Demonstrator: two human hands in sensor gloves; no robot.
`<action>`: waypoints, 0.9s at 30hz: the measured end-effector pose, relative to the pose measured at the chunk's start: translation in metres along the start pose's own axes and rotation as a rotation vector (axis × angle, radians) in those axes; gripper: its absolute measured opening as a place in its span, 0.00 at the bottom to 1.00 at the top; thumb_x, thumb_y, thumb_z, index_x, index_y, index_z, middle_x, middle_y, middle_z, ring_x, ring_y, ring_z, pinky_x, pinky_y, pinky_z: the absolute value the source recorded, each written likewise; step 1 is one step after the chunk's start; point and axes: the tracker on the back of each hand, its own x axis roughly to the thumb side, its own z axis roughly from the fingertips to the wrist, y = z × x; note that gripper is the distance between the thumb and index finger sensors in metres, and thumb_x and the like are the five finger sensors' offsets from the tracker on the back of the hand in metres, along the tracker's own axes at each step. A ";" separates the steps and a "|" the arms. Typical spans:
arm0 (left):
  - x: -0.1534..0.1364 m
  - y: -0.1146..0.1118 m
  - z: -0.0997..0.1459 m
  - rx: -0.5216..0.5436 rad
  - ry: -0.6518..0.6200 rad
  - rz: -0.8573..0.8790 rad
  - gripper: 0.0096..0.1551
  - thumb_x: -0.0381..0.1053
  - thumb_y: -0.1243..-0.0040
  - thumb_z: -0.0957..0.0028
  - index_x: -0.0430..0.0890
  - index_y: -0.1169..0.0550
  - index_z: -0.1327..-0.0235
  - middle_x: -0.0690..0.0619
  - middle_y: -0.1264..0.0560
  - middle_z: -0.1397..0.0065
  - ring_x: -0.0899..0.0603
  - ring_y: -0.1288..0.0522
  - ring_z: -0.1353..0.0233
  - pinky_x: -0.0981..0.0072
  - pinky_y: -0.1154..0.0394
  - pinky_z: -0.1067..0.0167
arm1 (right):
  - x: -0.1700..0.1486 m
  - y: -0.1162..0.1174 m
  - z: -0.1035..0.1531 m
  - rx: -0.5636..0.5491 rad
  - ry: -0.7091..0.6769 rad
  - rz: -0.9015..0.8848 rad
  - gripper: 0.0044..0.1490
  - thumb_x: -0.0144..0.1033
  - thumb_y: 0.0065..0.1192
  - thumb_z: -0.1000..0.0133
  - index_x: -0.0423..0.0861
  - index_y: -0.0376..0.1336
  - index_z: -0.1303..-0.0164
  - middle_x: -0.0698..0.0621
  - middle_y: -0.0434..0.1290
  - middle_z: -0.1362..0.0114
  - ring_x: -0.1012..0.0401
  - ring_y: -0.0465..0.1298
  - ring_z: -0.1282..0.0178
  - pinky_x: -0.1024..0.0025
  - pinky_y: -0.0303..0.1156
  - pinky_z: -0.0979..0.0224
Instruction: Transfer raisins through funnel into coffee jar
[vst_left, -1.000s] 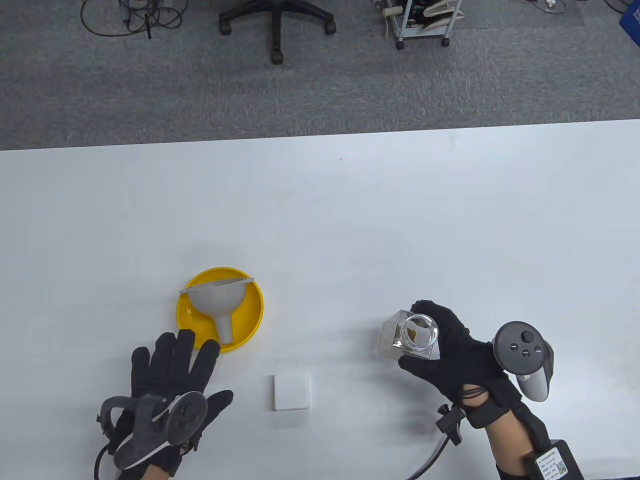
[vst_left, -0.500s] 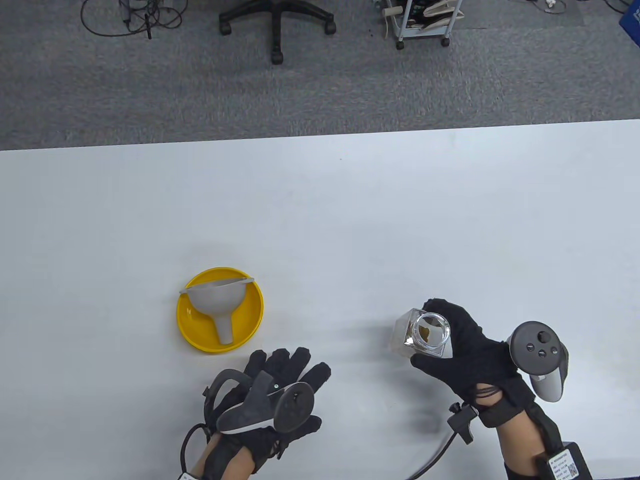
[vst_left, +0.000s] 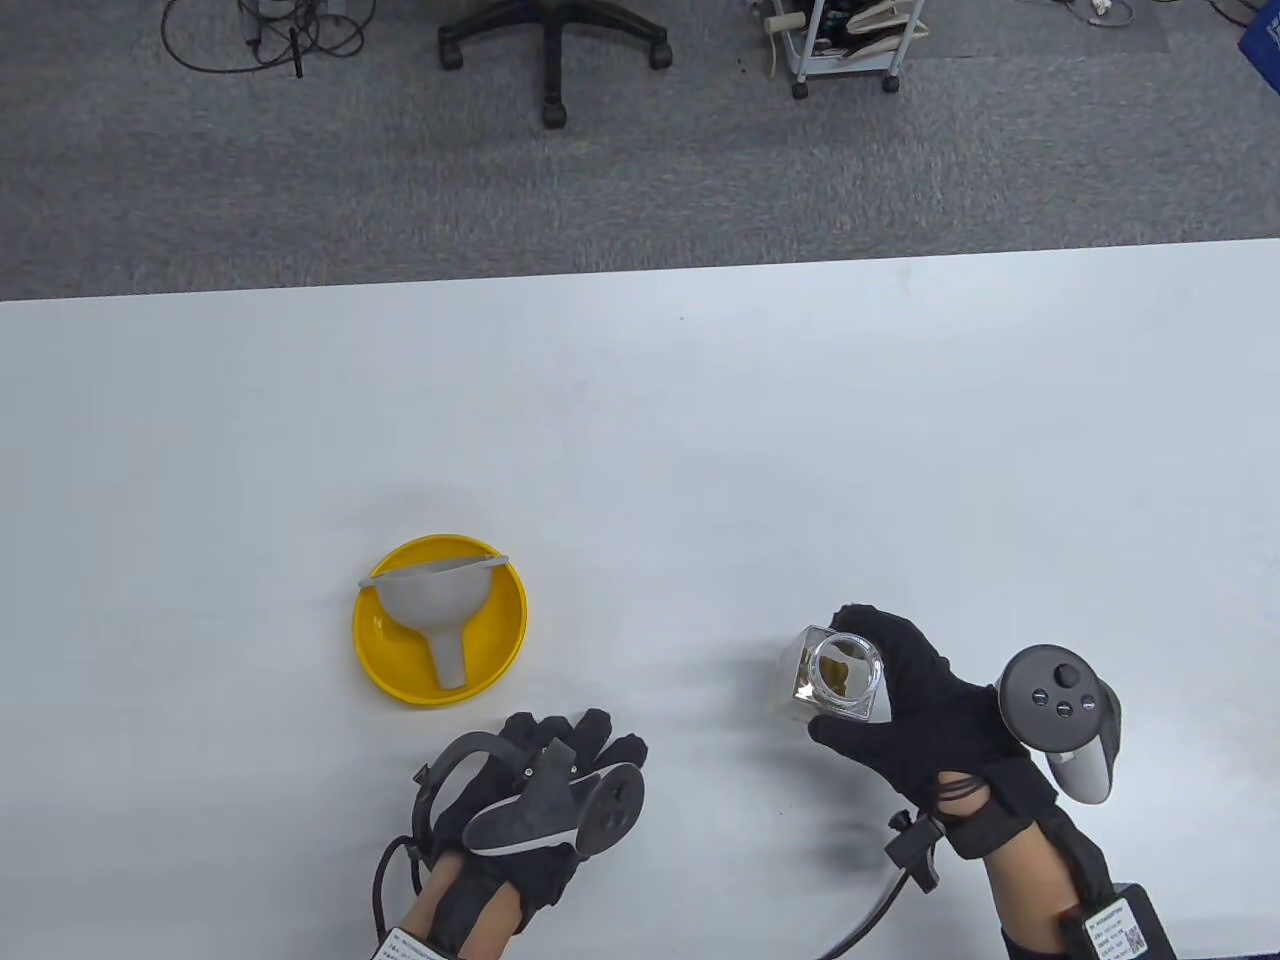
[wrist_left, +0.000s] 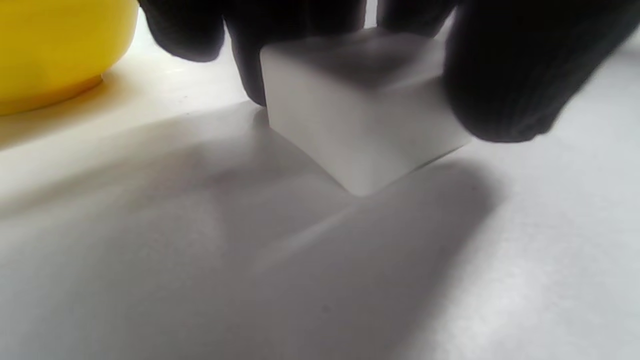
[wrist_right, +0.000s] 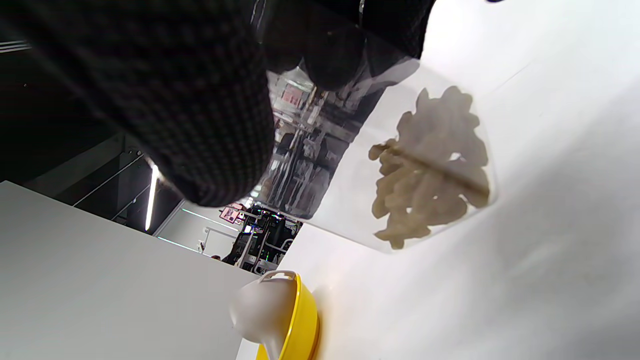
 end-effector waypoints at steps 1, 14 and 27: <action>0.000 0.000 0.000 0.001 -0.001 0.000 0.51 0.65 0.25 0.61 0.65 0.38 0.24 0.52 0.37 0.14 0.37 0.29 0.21 0.40 0.36 0.24 | 0.000 0.000 0.000 -0.001 0.001 -0.001 0.59 0.48 0.88 0.59 0.53 0.52 0.24 0.48 0.61 0.17 0.46 0.65 0.18 0.27 0.50 0.21; 0.001 0.017 0.003 0.127 -0.041 0.095 0.52 0.62 0.20 0.62 0.63 0.36 0.25 0.55 0.32 0.16 0.38 0.27 0.23 0.40 0.32 0.25 | -0.002 0.002 0.000 0.003 0.010 0.009 0.59 0.48 0.88 0.59 0.53 0.52 0.24 0.48 0.61 0.17 0.46 0.65 0.18 0.27 0.51 0.21; -0.005 0.081 0.012 0.398 -0.125 0.487 0.49 0.59 0.21 0.58 0.61 0.35 0.23 0.49 0.33 0.15 0.33 0.28 0.22 0.30 0.30 0.28 | -0.003 0.005 -0.001 0.009 0.013 -0.002 0.59 0.48 0.88 0.59 0.53 0.52 0.24 0.48 0.61 0.17 0.45 0.65 0.18 0.27 0.51 0.21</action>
